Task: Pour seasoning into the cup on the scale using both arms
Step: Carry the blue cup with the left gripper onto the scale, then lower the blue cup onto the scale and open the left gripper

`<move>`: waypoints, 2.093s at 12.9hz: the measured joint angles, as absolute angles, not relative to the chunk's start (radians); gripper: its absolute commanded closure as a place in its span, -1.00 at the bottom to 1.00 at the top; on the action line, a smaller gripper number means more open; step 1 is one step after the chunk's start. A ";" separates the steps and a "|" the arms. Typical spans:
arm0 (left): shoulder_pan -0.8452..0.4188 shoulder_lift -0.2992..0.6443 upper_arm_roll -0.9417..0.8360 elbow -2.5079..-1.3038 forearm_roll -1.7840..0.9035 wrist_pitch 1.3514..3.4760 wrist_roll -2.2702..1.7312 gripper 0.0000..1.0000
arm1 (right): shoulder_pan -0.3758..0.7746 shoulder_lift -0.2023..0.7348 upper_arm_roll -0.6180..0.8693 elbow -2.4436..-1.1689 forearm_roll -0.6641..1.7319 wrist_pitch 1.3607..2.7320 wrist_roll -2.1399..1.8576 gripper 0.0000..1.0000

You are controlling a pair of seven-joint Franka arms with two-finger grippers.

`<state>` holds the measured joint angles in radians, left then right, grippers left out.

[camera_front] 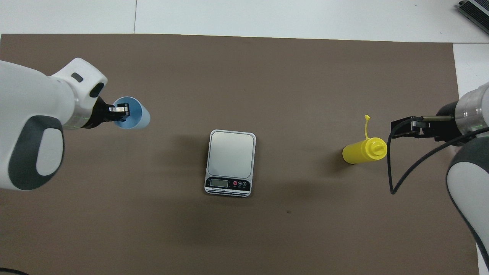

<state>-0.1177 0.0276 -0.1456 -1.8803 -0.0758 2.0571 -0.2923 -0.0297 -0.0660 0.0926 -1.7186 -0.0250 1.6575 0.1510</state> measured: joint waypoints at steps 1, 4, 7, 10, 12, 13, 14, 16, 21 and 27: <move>-0.176 0.029 -0.147 -1.880 -0.076 2.068 -0.360 1.00 | -0.030 -0.066 0.093 -1.719 -0.025 1.658 0.151 -1.00; -0.364 0.074 -0.150 -1.883 -0.046 2.158 -0.579 1.00 | -0.030 -0.066 0.093 -1.719 -0.025 1.658 0.151 -1.00; -0.443 0.128 -0.149 -1.883 -0.024 2.209 -0.636 1.00 | -0.030 -0.066 0.093 -1.720 -0.025 1.658 0.151 -1.00; -0.485 0.181 -0.148 -1.884 0.023 2.231 -0.683 1.00 | -0.030 -0.066 0.093 -1.720 -0.025 1.658 0.151 -1.00; -0.493 0.204 -0.147 -1.884 0.039 2.242 -0.694 1.00 | -0.030 -0.066 0.093 -1.721 -0.025 1.658 0.151 -1.00; -0.493 0.207 -0.145 -1.884 0.040 2.245 -0.694 1.00 | -0.030 -0.066 0.093 -1.721 -0.025 1.658 0.151 -1.00; -0.493 0.208 -0.144 -1.884 0.041 2.246 -0.694 1.00 | -0.030 -0.066 0.093 -1.721 -0.025 1.658 0.151 -1.00; -0.493 0.211 -0.144 -1.896 0.042 2.255 -0.694 1.00 | -0.030 -0.066 0.093 -1.722 -0.025 1.658 0.151 -1.00; -0.497 0.218 -0.146 -1.946 0.046 2.309 -0.694 1.00 | -0.030 -0.066 0.093 -1.724 -0.025 1.658 0.151 -1.00; -0.522 0.225 -0.146 -1.949 0.047 2.317 -0.701 1.00 | -0.030 -0.066 0.093 -1.725 -0.025 1.658 0.151 -1.00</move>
